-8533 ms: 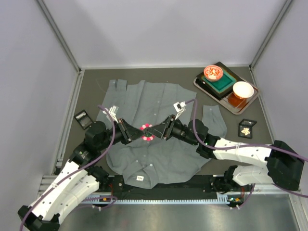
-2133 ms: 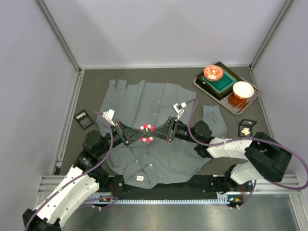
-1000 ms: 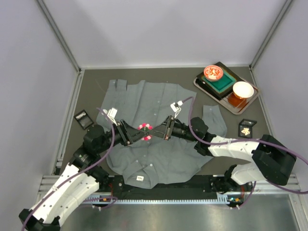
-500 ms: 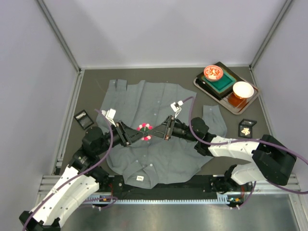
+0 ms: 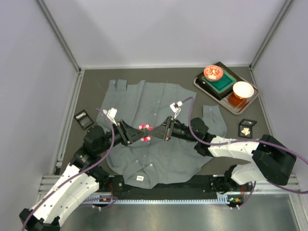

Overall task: Remove the brooch from the garment
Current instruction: Close the brooch.

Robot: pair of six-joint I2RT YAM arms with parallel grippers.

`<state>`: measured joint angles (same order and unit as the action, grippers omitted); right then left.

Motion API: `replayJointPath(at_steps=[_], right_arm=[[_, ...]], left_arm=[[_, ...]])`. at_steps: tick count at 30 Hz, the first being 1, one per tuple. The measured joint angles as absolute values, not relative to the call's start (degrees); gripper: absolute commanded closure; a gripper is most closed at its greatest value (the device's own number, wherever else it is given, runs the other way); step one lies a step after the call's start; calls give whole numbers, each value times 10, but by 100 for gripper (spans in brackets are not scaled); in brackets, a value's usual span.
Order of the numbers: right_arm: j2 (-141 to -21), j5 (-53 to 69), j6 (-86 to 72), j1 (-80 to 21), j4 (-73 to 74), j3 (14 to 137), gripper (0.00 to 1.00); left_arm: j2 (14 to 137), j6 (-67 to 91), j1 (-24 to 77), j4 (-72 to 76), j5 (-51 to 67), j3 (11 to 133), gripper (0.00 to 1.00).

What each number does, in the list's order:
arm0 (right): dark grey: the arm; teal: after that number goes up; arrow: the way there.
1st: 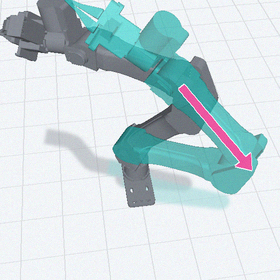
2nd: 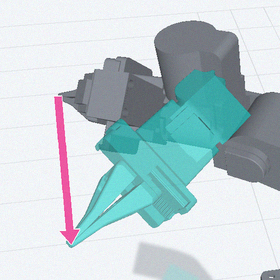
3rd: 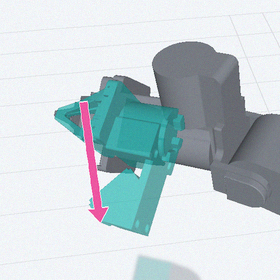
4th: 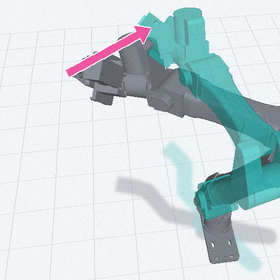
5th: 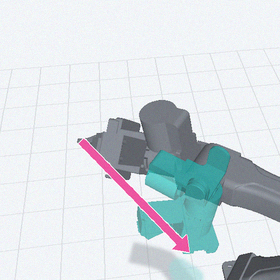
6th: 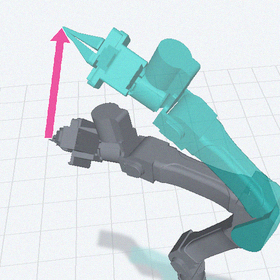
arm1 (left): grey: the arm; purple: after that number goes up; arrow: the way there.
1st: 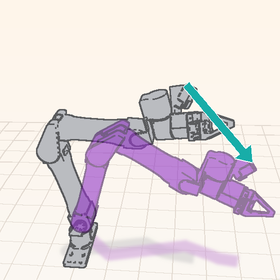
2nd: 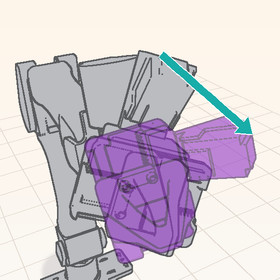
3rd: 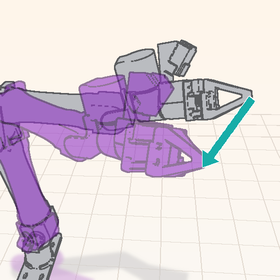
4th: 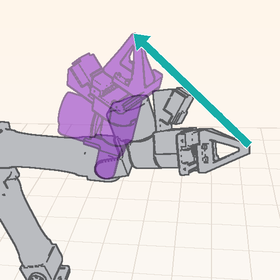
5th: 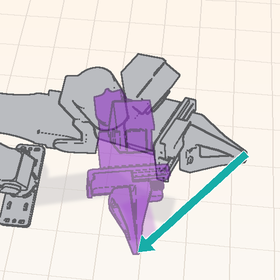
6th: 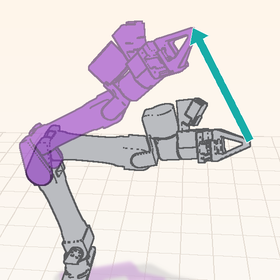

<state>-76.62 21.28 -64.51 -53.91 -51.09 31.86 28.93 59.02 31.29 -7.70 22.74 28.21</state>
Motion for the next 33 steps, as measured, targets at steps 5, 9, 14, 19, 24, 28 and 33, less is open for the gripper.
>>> replayJointPath(at_steps=[5,9,14,19,24,28,33], right_arm=[[-766,213,-643,-543,-509,319,100],[-766,213,-641,-544,-509,319,100],[-765,210,-632,-546,-489,319,100],[-759,206,-619,-551,-461,319,100],[-755,204,-615,-551,-450,319,100],[-750,202,-615,-551,-448,319,100],[-750,202,-615,-551,-453,319,100]], left_arm=[[291,596,313,-73,226,282,44],[296,598,313,-71,226,282,43],[307,596,313,-76,226,283,44],[313,594,313,-80,226,283,47],[309,590,313,-87,221,283,54],[292,588,313,-95,214,283,57],[283,588,313,-101,211,283,55]])
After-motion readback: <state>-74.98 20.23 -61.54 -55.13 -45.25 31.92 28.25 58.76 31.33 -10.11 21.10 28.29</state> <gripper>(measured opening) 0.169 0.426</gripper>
